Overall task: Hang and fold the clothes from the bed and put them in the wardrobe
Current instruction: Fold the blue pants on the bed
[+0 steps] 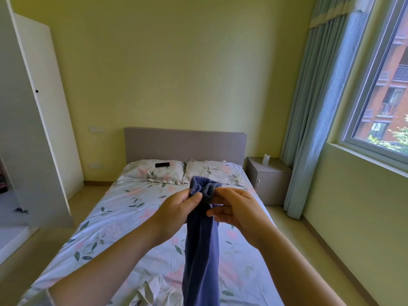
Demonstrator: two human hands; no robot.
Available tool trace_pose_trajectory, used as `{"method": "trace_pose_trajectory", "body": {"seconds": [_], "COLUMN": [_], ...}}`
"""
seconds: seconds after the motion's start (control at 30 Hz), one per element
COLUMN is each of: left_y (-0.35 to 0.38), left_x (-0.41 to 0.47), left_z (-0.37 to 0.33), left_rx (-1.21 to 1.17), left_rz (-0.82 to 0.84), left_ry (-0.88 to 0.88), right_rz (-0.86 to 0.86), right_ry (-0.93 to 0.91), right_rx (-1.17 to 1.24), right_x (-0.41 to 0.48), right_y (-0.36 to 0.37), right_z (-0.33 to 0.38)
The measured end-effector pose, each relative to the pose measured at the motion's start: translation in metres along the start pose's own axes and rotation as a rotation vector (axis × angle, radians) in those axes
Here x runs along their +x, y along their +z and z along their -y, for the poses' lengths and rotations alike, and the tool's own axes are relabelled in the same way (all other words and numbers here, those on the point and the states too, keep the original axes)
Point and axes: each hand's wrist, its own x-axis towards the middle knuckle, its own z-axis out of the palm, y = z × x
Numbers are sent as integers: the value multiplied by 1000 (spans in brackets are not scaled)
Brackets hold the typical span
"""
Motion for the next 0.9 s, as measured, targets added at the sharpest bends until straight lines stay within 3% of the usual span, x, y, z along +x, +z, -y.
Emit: {"method": "trace_pose_trajectory", "body": {"seconds": [0.1,0.2,0.4,0.67,0.8,0.9], "left_y": [-5,-3,-11,-23,-27,-29], "left_x": [-2,-1,1,3,4,3], "left_z": [4,5,1,-10,-13,-14], "left_rx": [5,153,190,111,113,71], "left_rz": [111,45,-33,71,49,48], "left_ry": [-2,90,142,82,57,62], "right_rz": [37,-12,-92,241,276,230], "right_ry": [-123,-276,-446,-384,-411,-457], "right_rx": [-232,-434,-474,-667,-753,-683], "right_x": [1,4,6,8,11,12], "right_y": [-8,-15,-30,-24,-18,-17], "right_z": [-2,-6,-7,0,2,0]}}
